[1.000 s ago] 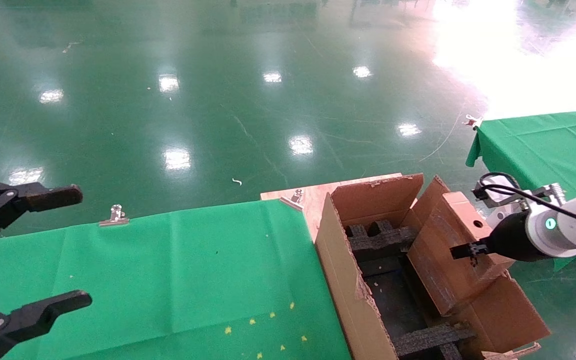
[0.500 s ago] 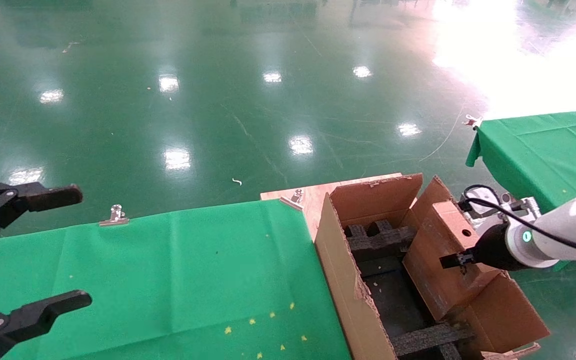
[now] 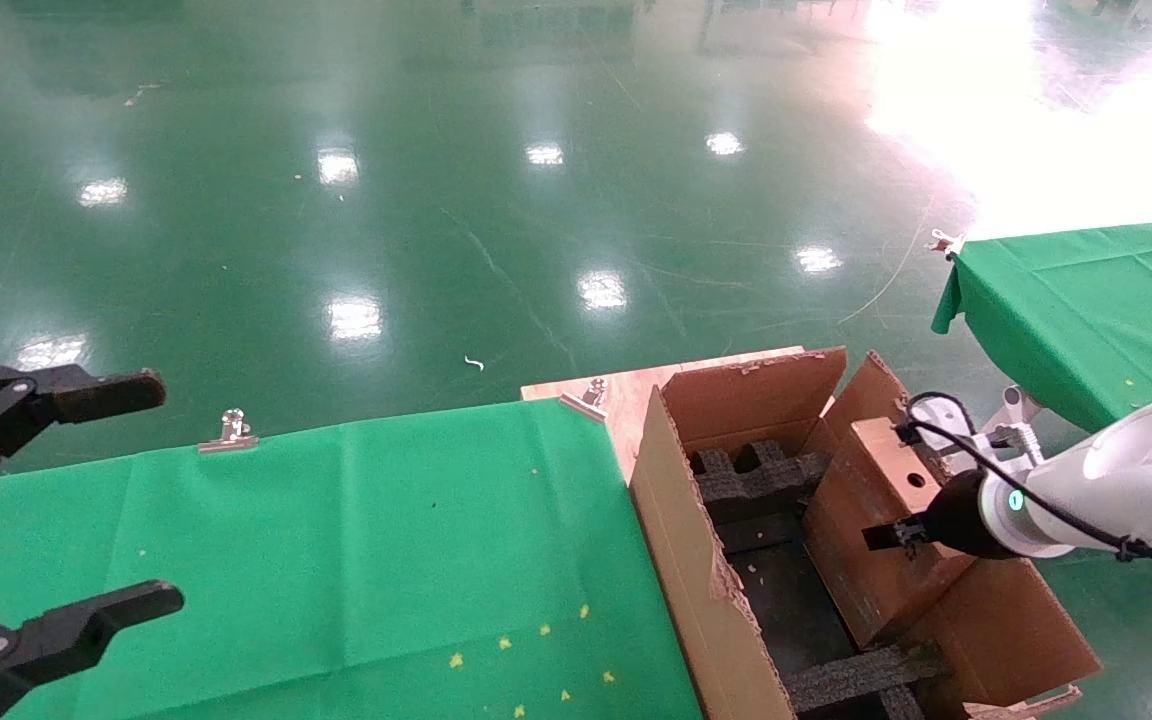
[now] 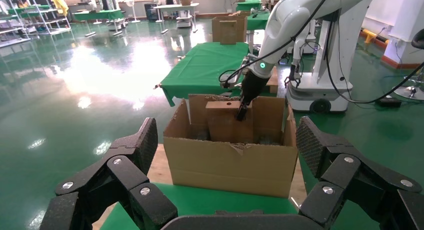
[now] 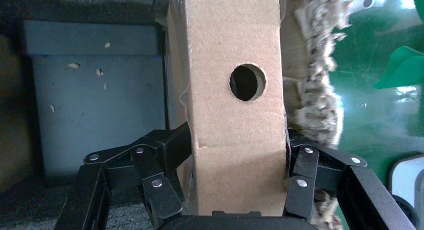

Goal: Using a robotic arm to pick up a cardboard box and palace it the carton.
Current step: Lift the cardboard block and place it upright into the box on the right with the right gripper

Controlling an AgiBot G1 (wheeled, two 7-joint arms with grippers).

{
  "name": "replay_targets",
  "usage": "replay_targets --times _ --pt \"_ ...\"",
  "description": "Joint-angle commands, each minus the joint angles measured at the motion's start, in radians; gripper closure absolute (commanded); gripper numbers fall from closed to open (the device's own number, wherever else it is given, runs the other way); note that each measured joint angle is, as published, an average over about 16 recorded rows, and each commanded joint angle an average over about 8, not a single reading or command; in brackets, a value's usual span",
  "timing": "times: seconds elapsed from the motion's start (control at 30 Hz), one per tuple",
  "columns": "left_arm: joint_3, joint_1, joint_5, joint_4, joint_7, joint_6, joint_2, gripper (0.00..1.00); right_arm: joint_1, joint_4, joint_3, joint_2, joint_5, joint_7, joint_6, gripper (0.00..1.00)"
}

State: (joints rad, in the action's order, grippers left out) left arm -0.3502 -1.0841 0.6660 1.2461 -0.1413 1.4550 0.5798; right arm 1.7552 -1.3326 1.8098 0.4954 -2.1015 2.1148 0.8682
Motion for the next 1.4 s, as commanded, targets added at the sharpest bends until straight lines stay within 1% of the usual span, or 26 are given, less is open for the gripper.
replay_targets --times 0.03,0.3,0.5,0.9,0.93,1.17,1.2,1.4 --pt "0.0 0.0 0.0 0.0 0.0 0.0 0.0 0.0 -0.011 0.003 0.003 0.006 -0.008 0.012 -0.008 1.0" --pt "0.0 0.0 0.0 0.0 0.0 0.0 0.0 0.0 -0.055 0.025 0.017 0.026 -0.003 0.023 -0.031 1.0" --pt "0.0 0.0 0.0 0.0 0.0 0.0 0.0 0.0 -0.086 0.063 0.025 0.046 0.01 0.021 -0.05 1.0" --pt "0.0 0.0 0.0 0.0 0.0 0.0 0.0 0.0 -0.128 0.139 0.034 0.09 0.066 -0.021 -0.079 1.0" --pt "0.0 0.0 0.0 0.0 0.0 0.0 0.0 0.0 -0.129 0.143 0.034 0.092 0.071 -0.025 -0.08 0.95" --pt "0.0 0.0 0.0 0.0 0.0 0.0 0.0 0.0 -0.136 0.16 0.035 0.1 0.092 -0.046 -0.083 0.08" --pt "0.0 0.0 0.0 0.0 0.0 0.0 0.0 0.0 -0.137 0.161 0.035 0.101 0.094 -0.047 -0.084 0.0" --pt "0.0 0.0 0.0 0.0 0.0 0.0 0.0 0.0 -0.136 0.16 0.035 0.1 0.094 -0.047 -0.083 0.0"
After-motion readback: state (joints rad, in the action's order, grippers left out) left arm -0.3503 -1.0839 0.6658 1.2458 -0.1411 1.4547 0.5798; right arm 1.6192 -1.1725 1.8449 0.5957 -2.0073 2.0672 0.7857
